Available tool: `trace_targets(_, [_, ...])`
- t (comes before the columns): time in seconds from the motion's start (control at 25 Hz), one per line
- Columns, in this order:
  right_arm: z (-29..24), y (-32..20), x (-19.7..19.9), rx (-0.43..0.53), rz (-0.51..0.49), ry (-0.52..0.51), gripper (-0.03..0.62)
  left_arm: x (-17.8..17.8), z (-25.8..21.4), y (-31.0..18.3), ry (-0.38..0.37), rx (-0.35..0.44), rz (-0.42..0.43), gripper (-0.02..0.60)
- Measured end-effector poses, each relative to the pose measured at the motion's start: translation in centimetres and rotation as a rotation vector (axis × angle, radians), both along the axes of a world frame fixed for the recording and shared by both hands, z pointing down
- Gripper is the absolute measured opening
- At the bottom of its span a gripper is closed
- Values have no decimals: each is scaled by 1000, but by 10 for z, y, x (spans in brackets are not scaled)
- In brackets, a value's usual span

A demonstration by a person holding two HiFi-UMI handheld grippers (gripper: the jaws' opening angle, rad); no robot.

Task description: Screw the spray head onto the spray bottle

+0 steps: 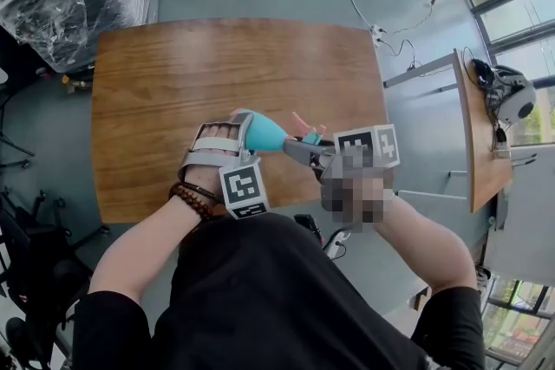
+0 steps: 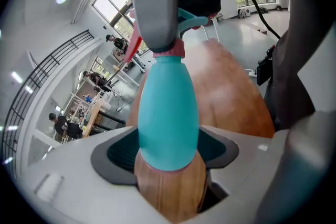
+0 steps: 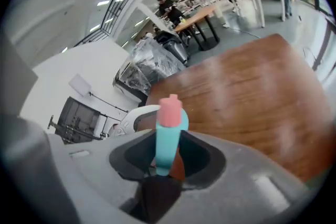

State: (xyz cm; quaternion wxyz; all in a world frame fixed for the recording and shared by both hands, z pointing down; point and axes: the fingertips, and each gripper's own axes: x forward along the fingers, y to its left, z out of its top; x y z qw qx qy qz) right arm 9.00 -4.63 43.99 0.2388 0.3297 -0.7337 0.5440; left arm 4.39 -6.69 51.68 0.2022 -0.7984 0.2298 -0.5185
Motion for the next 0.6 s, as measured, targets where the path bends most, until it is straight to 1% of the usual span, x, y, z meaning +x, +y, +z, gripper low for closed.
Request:
trace_targets(0.12, [6,0,3,-35,77,-41,120,2,6,1,-7,-5,5,370])
trace_targets(0.24, [9,0,4,-28,85,-39,120,4,13,5,16,-49,-1,370])
trace_targets(0.36, [8,-2,5,-7,81,-39,126,10,17,10,60,-103,-9,370])
trace_targets(0.44, [6,-3,5,4,79,-47,161,14,19,14,100,-145,-19,370])
trace_targets(0.48, [4,-3,5,8,76,-51,194,15,20,15,120,-167,-25,371])
trace_targets(0.6, [-2,-2,5,26,62,-62,255,15,20,18,176,-226,-44,371])
